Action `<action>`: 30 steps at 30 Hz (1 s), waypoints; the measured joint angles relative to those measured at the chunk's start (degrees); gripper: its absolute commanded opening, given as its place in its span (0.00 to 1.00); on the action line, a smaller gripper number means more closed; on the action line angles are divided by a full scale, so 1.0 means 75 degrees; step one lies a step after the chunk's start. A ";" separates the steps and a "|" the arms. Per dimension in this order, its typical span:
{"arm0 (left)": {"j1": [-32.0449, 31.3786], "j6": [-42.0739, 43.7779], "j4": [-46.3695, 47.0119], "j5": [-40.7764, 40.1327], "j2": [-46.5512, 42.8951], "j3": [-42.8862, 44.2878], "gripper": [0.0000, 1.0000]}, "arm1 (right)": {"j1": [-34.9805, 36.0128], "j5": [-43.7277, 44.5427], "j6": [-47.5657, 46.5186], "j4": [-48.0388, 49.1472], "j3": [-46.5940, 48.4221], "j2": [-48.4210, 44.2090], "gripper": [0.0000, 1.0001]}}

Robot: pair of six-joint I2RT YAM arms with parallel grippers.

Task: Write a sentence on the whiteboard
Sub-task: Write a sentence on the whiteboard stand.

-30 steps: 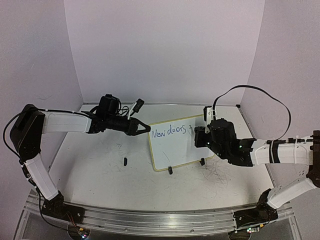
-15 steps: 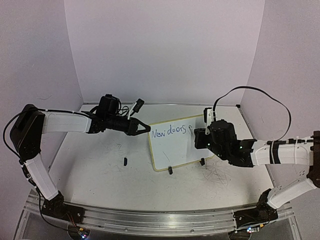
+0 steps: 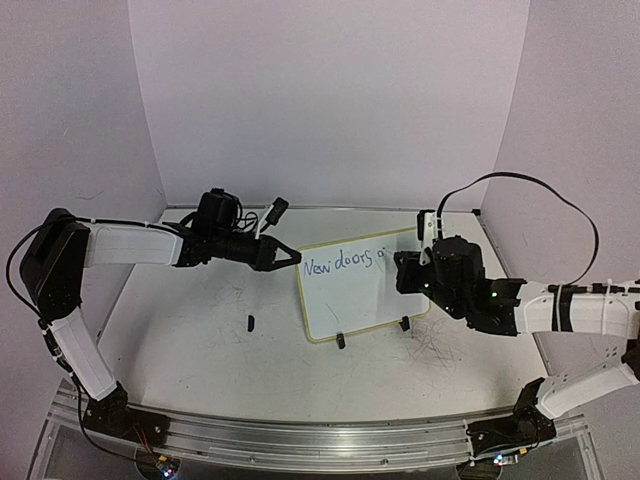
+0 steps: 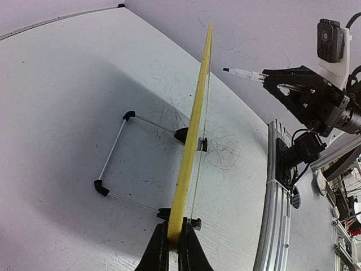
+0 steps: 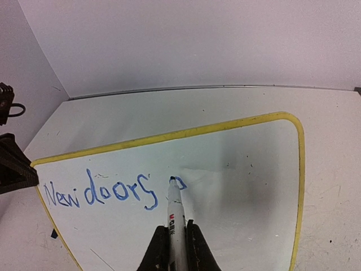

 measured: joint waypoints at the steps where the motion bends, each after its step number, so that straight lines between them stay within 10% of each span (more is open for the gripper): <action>1: 0.0000 0.0000 0.0000 0.0001 0.0000 0.0000 0.00 | -0.0006 0.0001 -0.0006 0.0024 0.0000 -0.0034 0.00; 30: -0.0015 0.0003 -0.0006 -0.0003 -0.0012 0.0000 0.00 | -0.0081 0.0280 -0.0107 0.0059 0.0111 0.0511 0.00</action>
